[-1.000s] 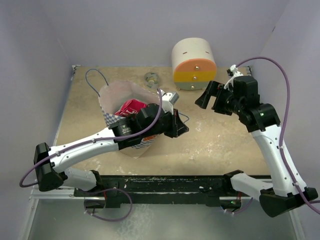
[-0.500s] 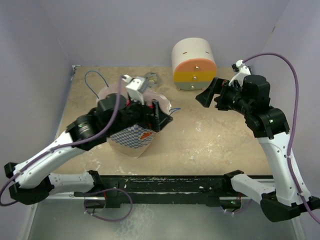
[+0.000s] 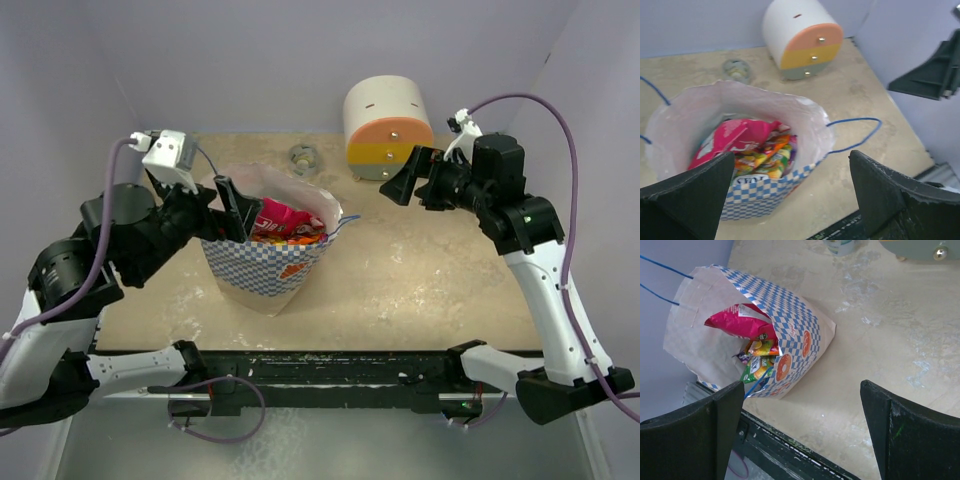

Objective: Take the snacks out of the paper bag

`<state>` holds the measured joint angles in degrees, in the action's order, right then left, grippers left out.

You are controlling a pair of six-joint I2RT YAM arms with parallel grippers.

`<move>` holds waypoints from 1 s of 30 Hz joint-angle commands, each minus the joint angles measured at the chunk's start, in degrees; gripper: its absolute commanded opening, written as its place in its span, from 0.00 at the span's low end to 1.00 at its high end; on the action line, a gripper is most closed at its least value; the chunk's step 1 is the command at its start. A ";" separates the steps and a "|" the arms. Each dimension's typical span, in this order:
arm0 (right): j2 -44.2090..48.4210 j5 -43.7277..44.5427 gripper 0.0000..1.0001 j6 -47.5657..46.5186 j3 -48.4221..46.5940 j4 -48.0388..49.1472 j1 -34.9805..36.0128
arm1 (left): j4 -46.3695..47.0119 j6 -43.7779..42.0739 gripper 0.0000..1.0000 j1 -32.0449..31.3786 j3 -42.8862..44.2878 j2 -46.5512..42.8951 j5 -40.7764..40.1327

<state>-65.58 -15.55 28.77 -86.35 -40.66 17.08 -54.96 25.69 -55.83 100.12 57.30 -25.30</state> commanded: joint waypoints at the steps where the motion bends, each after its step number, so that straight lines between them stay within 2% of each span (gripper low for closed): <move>1: -0.18 -2.73 1.00 0.86 -1.80 3.25 -0.03 | -1.04 -5.20 0.99 2.06 0.53 2.88 -11.56; 4: 0.24 -2.77 1.00 1.34 -1.11 3.39 -0.03 | 1.80 -8.49 0.99 7.79 -0.39 4.00 -7.14; 8: 1.35 -2.39 1.00 1.78 0.09 3.10 -0.04 | 2.52 -10.26 0.99 20.12 -0.30 8.40 5.31; 10: 1.67 -2.37 1.00 2.01 0.48 2.85 -0.03 | 3.17 -9.68 0.99 25.60 -1.07 9.53 10.08; 15: 1.34 -2.74 0.99 1.76 0.37 2.19 -0.04 | 4.83 -5.78 0.99 35.71 -4.08 7.61 14.79; 18: 1.33 -4.01 1.00 1.23 0.34 2.37 -0.07 | 1.57 -0.88 0.99 42.69 -4.18 7.79 19.33; 23: 1.42 -4.70 0.99 0.44 0.24 2.06 -0.03 | 1.00 5.26 0.99 49.70 -8.48 6.90 20.11; 29: 2.33 -5.16 1.00 0.06 1.30 1.82 -0.03 | 6.37 3.34 0.99 57.33 -11.04 9.26 27.06; 30: 2.47 -5.47 1.00 -0.01 1.56 1.93 -0.03 | 8.86 2.52 0.96 58.62 -11.78 9.15 28.30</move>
<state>-64.99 -18.90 29.80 -85.58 -39.92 17.08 -53.56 28.75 -0.67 90.17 65.91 -3.64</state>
